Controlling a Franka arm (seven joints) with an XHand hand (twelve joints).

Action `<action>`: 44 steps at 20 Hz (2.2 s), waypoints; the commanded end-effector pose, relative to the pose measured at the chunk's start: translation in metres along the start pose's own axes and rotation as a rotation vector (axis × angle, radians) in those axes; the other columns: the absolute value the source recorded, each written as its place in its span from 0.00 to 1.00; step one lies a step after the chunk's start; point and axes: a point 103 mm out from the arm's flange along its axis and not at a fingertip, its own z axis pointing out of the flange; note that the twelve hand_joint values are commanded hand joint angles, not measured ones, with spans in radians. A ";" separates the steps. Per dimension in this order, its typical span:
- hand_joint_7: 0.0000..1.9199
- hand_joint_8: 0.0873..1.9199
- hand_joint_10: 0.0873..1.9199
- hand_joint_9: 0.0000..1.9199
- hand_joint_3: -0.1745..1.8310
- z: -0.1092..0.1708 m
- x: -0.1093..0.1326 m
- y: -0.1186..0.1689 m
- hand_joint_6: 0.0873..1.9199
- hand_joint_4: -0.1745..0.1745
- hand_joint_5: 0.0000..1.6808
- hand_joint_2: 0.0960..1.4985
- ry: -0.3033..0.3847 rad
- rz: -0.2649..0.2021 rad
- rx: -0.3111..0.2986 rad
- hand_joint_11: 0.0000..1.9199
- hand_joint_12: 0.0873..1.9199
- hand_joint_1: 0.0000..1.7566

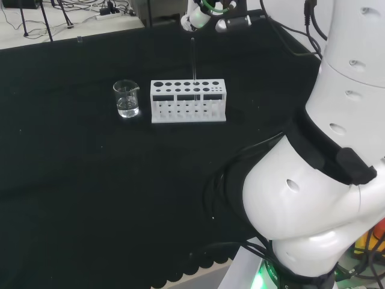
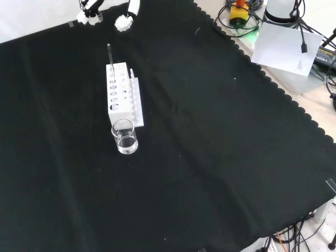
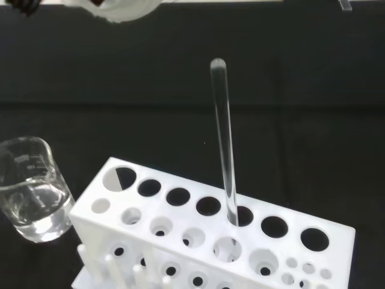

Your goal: Take the glass rod from the white test tube rack.

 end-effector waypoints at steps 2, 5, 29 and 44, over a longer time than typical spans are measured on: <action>0.36 0.40 0.35 0.50 0.41 0.013 -0.008 0.009 0.00 0.11 0.26 0.47 -0.009 -0.002 0.024 0.29 0.66 0.43; 0.37 0.39 0.34 0.52 0.41 0.020 -0.009 0.013 0.00 0.11 0.28 0.47 0.006 -0.002 0.026 0.31 0.65 0.43; 0.61 0.33 0.32 0.71 0.41 0.068 -0.008 0.022 0.37 0.06 0.35 0.48 0.004 0.006 0.118 0.44 0.61 0.45; 0.66 0.32 0.29 0.80 0.45 0.077 -0.007 0.030 0.42 0.00 0.44 0.44 -0.003 0.007 0.129 0.63 0.52 0.58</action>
